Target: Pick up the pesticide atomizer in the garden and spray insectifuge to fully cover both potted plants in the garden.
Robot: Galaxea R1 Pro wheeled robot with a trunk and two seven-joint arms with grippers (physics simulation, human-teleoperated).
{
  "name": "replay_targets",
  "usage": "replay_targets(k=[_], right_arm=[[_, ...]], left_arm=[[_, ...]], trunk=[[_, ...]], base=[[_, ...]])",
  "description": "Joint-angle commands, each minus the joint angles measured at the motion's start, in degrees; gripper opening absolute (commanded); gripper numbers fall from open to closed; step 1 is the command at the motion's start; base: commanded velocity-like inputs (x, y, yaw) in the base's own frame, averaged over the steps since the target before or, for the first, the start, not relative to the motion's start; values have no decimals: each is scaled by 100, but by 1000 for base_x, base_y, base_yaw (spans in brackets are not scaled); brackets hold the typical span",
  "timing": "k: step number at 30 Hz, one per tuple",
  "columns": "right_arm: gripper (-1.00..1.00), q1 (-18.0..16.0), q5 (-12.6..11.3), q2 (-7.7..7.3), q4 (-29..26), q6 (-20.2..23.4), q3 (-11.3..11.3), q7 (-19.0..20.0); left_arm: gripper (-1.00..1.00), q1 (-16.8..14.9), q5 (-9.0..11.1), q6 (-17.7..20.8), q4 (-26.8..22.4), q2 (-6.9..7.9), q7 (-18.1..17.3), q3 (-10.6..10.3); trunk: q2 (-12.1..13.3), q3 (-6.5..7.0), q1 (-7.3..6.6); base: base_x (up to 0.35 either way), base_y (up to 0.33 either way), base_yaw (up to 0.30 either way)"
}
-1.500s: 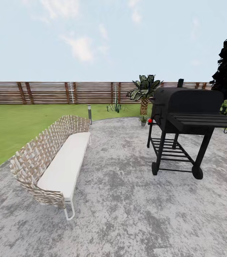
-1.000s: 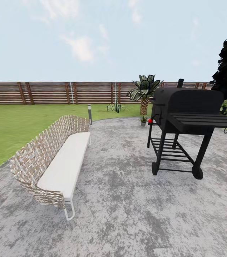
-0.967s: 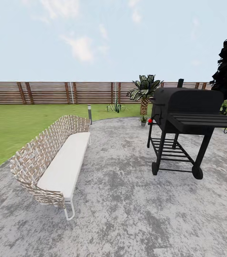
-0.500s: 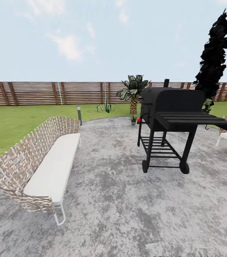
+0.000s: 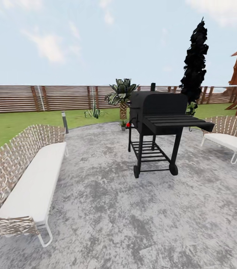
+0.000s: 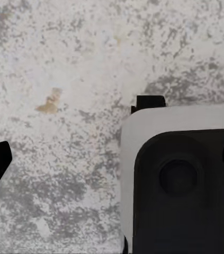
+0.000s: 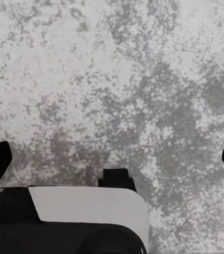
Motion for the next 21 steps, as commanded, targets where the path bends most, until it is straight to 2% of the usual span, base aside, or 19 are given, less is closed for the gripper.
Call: replay_targets(k=[1,8,16,21], right_arm=[[100,-3,-3,-4,-113,-75,-20,-1],[100,-7,-13,-11,-915,-174,-83,-1],[100,-12,-18,-12,-1424,-190,-124,-3],[100,-20,-21,-5,-1668,-207,-272,-1]], left_arm=[[100,-23,3,-52,-90,9,4,0],[100,-427,12,-497,-236,-34,-3,0],[100,-1004,21,-562,-377,-57,-4,0],[100,-1132,18,-566,-446,-52,-9,0]], trunk=[[-2,-5,0],[-2,-24,0],[-2,-88,0],[-2,-132,0]], base=[[0,0,-296],[0,0,-276],[0,0,-157],[0,0,-92]])
